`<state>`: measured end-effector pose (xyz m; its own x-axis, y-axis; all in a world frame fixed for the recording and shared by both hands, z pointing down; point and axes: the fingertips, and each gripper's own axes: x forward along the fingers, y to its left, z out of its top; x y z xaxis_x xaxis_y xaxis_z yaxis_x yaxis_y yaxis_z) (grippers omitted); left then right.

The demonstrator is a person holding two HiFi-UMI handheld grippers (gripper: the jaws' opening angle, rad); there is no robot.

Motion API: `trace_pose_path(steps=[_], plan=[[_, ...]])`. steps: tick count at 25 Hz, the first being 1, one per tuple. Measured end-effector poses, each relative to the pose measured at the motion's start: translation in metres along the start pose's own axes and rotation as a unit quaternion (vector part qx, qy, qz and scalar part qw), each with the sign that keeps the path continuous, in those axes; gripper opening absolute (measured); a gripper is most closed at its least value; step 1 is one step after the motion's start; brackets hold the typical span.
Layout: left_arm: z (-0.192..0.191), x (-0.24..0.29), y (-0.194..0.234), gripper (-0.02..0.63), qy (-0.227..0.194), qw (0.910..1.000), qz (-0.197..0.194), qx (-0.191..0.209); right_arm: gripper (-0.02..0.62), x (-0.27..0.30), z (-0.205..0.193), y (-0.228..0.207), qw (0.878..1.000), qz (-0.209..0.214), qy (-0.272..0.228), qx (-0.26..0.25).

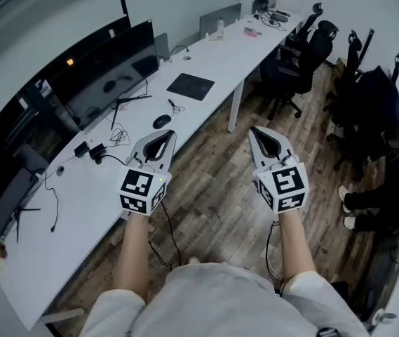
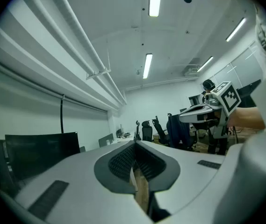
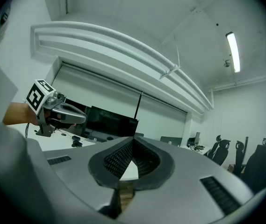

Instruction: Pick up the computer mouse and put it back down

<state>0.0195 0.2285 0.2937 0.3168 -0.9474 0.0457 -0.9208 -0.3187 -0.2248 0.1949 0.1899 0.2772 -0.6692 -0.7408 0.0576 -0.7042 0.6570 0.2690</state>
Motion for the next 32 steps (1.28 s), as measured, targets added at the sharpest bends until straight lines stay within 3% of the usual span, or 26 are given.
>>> trace_pose_path(steps=[12, 17, 24, 32], plan=[[-0.008, 0.019, -0.025, 0.017, 0.016, 0.9995, 0.027, -0.002, 0.012, 0.013, -0.04, -0.023, 0.999, 0.04, 0.031, 0.011], [-0.019, 0.035, -0.016, 0.017, 0.022, 0.9991, 0.036, -0.01, 0.011, 0.028, -0.05, -0.036, 0.998, 0.041, 0.028, 0.032], [-0.047, 0.083, 0.034, 0.017, 0.028, 0.9986, 0.043, -0.013, 0.011, 0.096, -0.064, -0.05, 0.997, 0.052, 0.039, 0.031], [-0.075, 0.168, 0.142, 0.017, 0.039, 0.9981, 0.039, -0.027, 0.012, 0.223, -0.051, -0.08, 0.998, 0.044, 0.039, 0.023]])
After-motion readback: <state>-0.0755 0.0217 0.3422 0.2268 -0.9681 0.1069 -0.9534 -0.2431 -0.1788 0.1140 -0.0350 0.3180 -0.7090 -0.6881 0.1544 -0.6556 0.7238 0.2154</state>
